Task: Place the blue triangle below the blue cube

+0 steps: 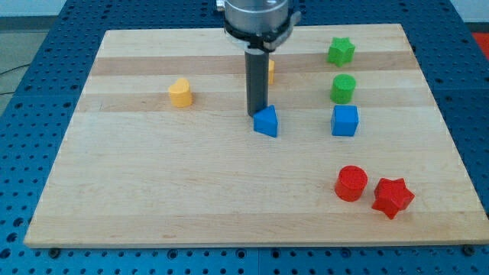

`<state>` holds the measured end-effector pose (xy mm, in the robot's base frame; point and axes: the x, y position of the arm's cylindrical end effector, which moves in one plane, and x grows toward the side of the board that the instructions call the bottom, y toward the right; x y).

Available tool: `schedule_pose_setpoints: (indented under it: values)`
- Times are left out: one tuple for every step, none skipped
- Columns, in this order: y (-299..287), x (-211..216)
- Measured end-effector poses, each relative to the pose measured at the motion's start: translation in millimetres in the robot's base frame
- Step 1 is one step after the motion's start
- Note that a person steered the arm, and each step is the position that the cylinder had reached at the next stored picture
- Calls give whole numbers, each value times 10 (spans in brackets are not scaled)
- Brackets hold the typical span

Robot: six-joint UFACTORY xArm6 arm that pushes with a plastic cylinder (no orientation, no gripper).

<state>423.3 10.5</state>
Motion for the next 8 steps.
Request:
schedule_pose_setpoints:
  values:
    - [136,81]
    - [145,176]
    - [288,393]
    - [930,492]
    - [524,374]
    - [173,365]
    - [428,741]
    - [847,679]
